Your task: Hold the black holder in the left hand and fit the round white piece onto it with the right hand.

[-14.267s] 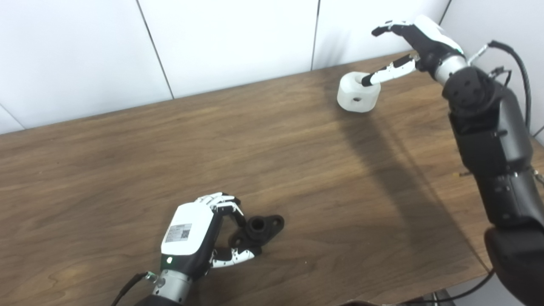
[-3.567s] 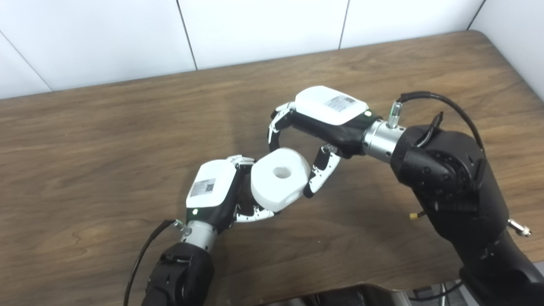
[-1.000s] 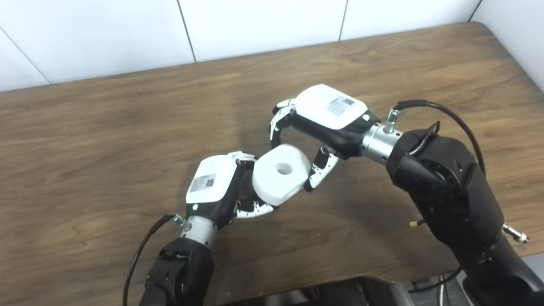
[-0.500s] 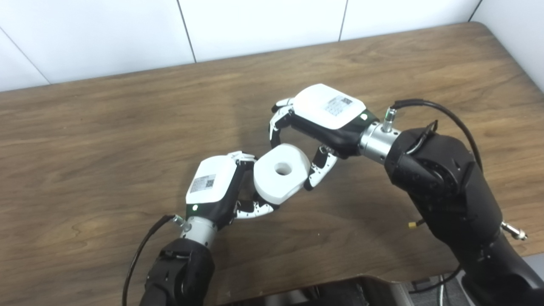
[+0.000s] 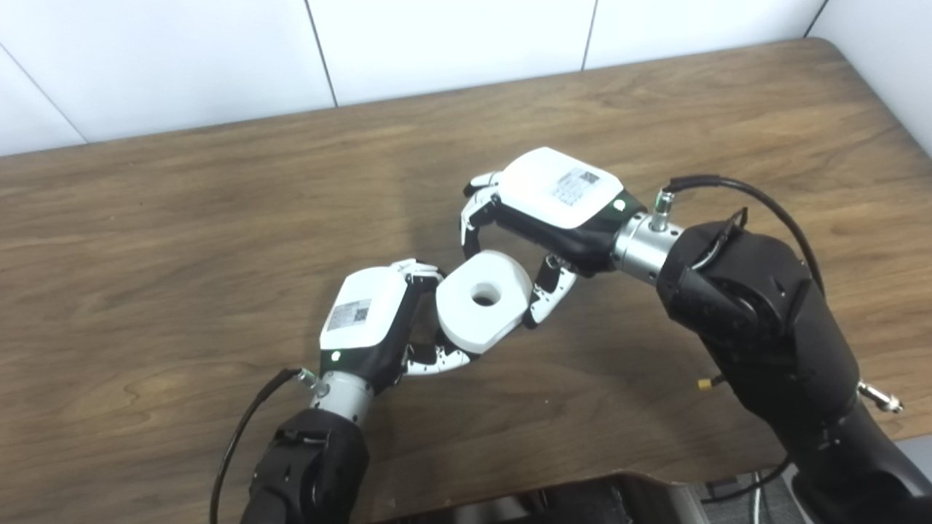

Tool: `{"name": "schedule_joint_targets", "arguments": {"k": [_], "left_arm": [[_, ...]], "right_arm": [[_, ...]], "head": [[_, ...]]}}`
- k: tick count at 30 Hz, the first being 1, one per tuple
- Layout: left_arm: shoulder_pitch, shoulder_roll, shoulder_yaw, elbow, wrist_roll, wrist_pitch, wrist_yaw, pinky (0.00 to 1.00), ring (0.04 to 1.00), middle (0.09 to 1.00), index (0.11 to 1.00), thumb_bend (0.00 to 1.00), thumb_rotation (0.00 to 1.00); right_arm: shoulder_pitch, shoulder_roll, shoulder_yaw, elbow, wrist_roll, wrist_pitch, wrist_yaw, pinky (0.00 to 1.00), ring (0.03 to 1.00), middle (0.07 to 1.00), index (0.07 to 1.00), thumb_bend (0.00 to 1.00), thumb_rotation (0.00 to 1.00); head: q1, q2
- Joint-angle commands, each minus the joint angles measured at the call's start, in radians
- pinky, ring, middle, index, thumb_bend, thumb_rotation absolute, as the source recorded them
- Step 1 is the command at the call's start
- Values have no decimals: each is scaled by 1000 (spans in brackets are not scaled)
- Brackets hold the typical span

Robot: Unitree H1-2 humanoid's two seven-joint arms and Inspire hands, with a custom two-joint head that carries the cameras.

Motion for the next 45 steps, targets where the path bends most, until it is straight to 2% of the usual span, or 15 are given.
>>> {"name": "schedule_joint_targets", "arguments": {"k": [1,20,32,33,34,35,39,45], "left_arm": [[49,7,-17,63,-12,28,-51,788,854,766,485,516,47],[47,5,-22,51,-7,31,-52,798,849,761,485,516,46],[46,3,-25,68,-7,21,-32,788,844,759,484,517,47],[45,3,-26,70,-7,23,-34,791,846,761,485,517,47],[44,3,-26,71,-7,25,-36,792,846,761,485,517,47],[43,3,-27,72,-8,25,-35,793,847,761,485,517,46],[40,3,-30,78,-10,24,-33,794,847,760,485,516,46],[38,3,-34,81,-12,26,-35,788,843,758,485,517,44]], "right_arm": [[-18,-12,-15,-6,5,-24,-31,805,866,736,484,524,132],[0,-22,-21,10,10,-42,-38,806,866,733,484,524,133],[4,-22,-15,12,17,-46,-40,816,861,734,490,525,152],[2,-23,-15,12,18,-45,-38,813,860,735,546,785,217],[0,-24,-15,11,19,-43,-34,816,862,738,571,873,245],[-1,-24,-15,9,20,-40,-30,816,864,741,588,920,270],[-5,-28,-16,-1,25,-33,-17,814,869,749,614,982,313],[-7,-31,-20,-20,27,-27,4,868,935,802,650,998,307]], "head": [[1,2],[3,11],[0,-4],[-1,-4],[-2,-5],[-3,-7],[-5,-11],[-3,-13]]}}
